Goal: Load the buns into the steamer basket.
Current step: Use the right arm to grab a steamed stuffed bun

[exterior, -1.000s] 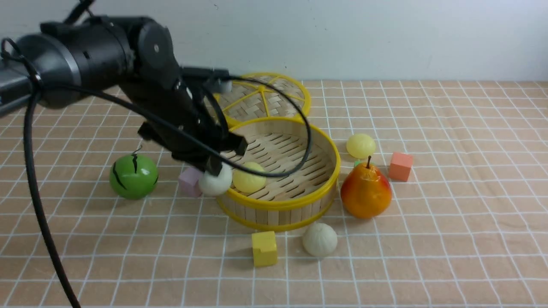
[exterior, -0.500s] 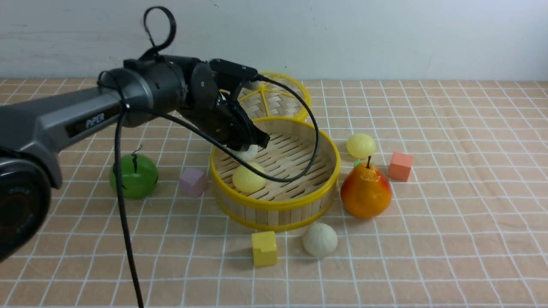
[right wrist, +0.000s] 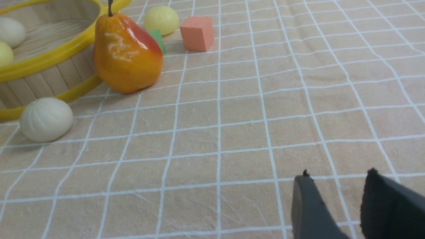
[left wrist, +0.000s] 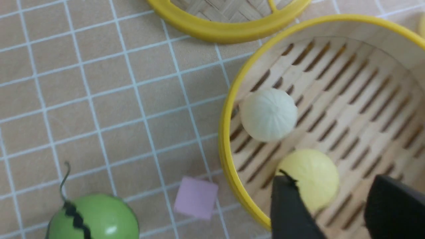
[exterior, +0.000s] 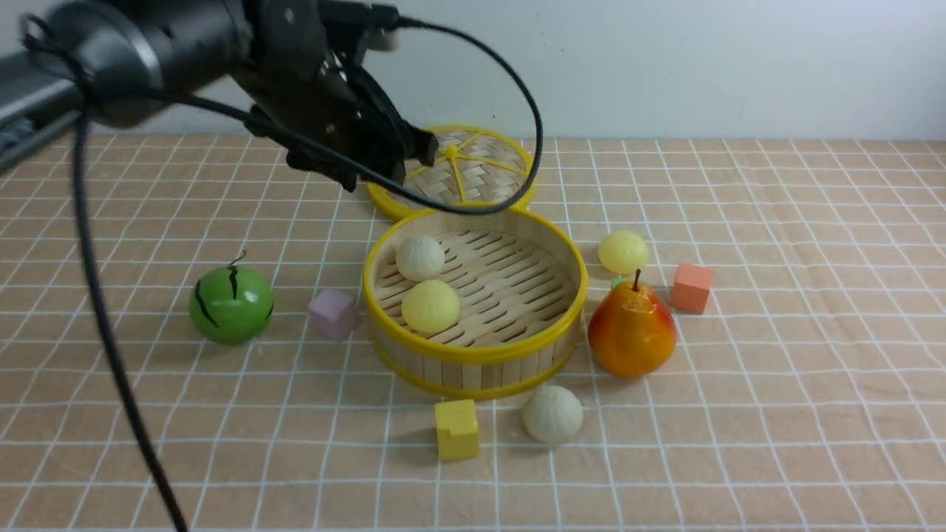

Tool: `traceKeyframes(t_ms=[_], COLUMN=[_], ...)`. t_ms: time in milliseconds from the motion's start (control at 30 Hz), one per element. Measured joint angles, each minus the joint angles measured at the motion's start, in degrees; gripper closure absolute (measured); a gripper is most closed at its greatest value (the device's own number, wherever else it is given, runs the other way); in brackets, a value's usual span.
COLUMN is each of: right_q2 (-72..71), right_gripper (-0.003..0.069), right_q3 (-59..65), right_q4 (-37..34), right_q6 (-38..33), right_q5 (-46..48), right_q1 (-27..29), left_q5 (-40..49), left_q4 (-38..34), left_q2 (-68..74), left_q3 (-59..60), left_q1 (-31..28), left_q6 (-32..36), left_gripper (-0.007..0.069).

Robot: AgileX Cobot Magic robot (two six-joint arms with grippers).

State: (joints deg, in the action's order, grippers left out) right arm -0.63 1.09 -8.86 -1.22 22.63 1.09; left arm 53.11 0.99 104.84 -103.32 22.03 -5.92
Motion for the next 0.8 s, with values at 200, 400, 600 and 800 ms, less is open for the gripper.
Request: traceKeyframes(t_ms=[200, 400, 600, 800], right_q2=[0.00, 0.00, 0.00, 0.00], right_gripper=[0.0418, 0.0418, 0.0418, 0.0418], right_q3=[0.00, 0.00, 0.00, 0.00], right_q4=[0.00, 0.00, 0.00, 0.00], right_q6=[0.00, 0.00, 0.00, 0.00], right_q5=[0.00, 0.00, 0.00, 0.00], right_q1=[0.00, 0.00, 0.00, 0.00], left_q5=[-1.43, -13.94, -27.56, -38.89], left_q4=[-4.93, -10.53, -15.35, -21.02], left_q2=[-17.07, -37.51, -55.95, -74.73], left_q3=[14.27, 39.95, 66.13, 84.44], left_q1=[0.05, 0.05, 0.05, 0.06], left_q6=[0.03, 0.09, 0.25, 0.25], left_gripper=[0.0638, 0.0638, 0.0638, 0.0638])
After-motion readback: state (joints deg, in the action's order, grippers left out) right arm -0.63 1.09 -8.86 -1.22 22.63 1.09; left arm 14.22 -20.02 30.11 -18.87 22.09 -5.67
